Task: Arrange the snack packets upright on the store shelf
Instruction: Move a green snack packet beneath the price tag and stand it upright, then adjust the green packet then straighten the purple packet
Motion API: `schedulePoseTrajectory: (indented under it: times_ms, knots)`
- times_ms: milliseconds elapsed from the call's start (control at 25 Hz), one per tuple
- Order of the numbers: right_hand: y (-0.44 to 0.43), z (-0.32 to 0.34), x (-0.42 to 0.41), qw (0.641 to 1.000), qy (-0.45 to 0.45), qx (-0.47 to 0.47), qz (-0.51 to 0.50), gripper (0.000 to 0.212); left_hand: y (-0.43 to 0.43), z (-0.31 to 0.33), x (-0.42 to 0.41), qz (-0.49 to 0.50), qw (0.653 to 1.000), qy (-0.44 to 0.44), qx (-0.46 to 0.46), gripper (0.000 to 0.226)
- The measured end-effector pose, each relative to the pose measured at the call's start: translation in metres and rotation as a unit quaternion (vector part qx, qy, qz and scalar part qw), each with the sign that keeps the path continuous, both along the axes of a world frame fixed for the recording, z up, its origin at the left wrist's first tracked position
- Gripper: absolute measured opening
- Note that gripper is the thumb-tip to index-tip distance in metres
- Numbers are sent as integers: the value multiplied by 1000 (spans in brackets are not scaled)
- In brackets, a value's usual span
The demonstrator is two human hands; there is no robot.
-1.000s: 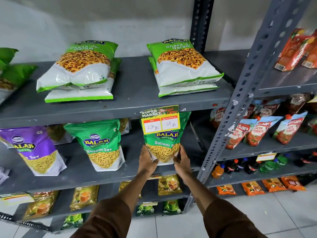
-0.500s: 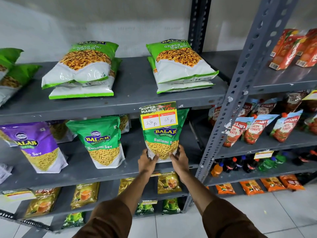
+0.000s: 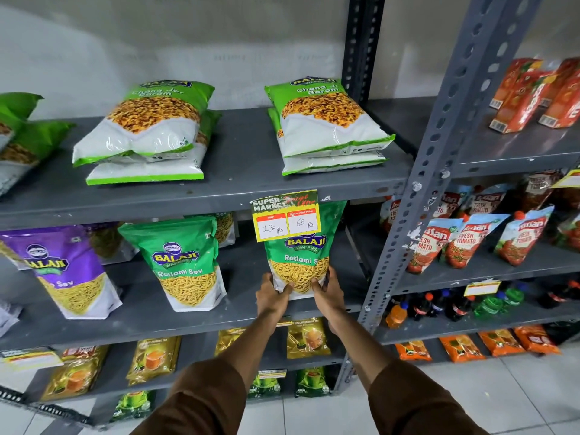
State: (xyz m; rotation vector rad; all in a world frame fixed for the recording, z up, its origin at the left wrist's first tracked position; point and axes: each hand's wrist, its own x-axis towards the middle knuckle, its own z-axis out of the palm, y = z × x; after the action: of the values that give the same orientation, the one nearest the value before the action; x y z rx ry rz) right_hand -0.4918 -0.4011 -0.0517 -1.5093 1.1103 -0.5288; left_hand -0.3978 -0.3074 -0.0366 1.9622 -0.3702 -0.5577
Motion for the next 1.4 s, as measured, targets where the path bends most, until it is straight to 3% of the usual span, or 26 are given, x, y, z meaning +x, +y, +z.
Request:
schedulePoseTrajectory:
  times_ms: [240, 360, 480, 600, 680, 840, 960, 1040, 1200, 1400]
  knots:
    - [3, -3, 4, 1000, 4, 5, 23, 60, 1, -7, 9, -7, 1000, 7, 3, 47]
    - [26, -6, 5, 996, -20, -38, -78, 76, 10, -4, 6, -48, 998, -34, 10, 60]
    - [79, -9, 16, 965, -110, -152, -181, 49, 42, -9, -5, -51, 988, -144, -21, 57]
    - [128, -8, 45, 964, -135, -228, -31, 26, 86, -14, 11, -4, 968, -248, -36, 36]
    - [148, -3, 74, 967, -137, -209, 56, 27, 116, -13, 36, 70, 958, -273, -46, 28]
    - [161, 6, 121, 981, -99, -141, 89, 55, 155, -2, 88, 227, 956, -170, -75, 44]
    - [171, 8, 149, 982, -52, -133, 125, 75, 174, 2, 127, 167, 979, -86, -81, 74]
    - [177, 5, 164, 980, -57, -133, 134, 79, 176, 5, 142, 100, 988, -74, -92, 88]
    - [184, -1, 180, 986, -63, -121, 99, 79, 171, 2, 157, 77, 993, -52, -79, 58]
    - [171, -10, 179, 988, -65, -118, 77, 79, 160, 0, 152, 62, 992, -64, -88, 56]
